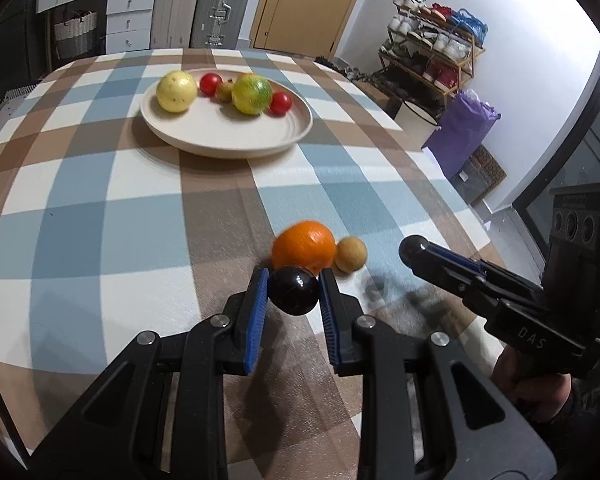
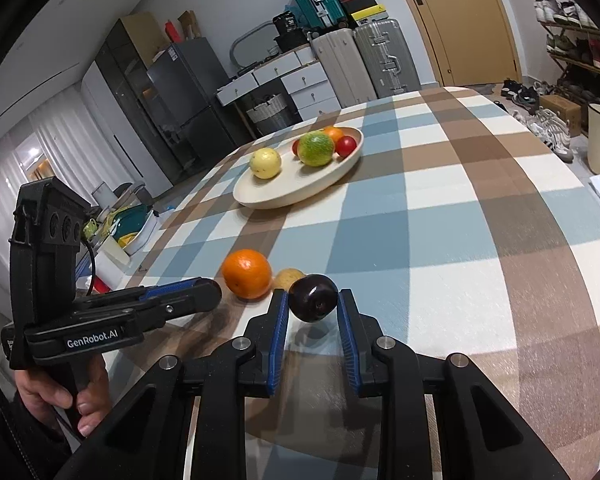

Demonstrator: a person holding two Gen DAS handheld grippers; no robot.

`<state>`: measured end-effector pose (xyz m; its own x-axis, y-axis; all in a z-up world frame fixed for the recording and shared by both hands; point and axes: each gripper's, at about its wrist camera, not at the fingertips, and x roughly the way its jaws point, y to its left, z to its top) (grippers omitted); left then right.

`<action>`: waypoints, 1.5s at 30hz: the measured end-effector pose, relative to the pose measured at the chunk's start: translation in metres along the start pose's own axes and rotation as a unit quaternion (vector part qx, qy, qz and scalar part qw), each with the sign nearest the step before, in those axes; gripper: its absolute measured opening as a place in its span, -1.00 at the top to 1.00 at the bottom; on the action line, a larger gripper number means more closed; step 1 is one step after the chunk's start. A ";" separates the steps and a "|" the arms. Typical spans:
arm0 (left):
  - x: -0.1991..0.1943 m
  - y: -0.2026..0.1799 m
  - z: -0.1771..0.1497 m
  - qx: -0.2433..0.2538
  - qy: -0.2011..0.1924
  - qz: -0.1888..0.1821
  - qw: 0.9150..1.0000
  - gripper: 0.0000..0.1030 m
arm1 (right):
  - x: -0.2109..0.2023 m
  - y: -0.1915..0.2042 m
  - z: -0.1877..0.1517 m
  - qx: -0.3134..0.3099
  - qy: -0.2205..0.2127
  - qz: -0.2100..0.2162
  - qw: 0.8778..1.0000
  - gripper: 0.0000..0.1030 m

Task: Organize fruits
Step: 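Carry both plums over the cream plate and open the left tool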

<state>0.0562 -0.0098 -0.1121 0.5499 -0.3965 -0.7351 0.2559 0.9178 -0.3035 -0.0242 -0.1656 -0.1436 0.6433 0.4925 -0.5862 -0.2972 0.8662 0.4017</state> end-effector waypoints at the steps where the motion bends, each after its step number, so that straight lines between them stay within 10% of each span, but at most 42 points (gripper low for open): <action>1: -0.002 0.002 0.002 -0.002 -0.003 0.000 1.000 0.56 | 0.001 0.001 0.001 -0.001 0.000 0.002 1.000 0.51; 21: 0.018 0.049 0.094 -0.034 -0.038 0.018 0.999 0.56 | 0.057 0.029 0.082 -0.035 0.011 0.061 0.997 0.51; 45: 0.117 0.078 0.206 -0.027 0.007 0.030 0.999 0.56 | 0.138 -0.013 0.166 -0.010 0.042 0.025 0.999 0.51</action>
<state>0.3037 0.0112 -0.0970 0.5517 -0.3401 -0.7616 0.1792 0.9401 -0.2900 0.1859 -0.1229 -0.1126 0.5659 0.5397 -0.6233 -0.3427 0.8416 0.4175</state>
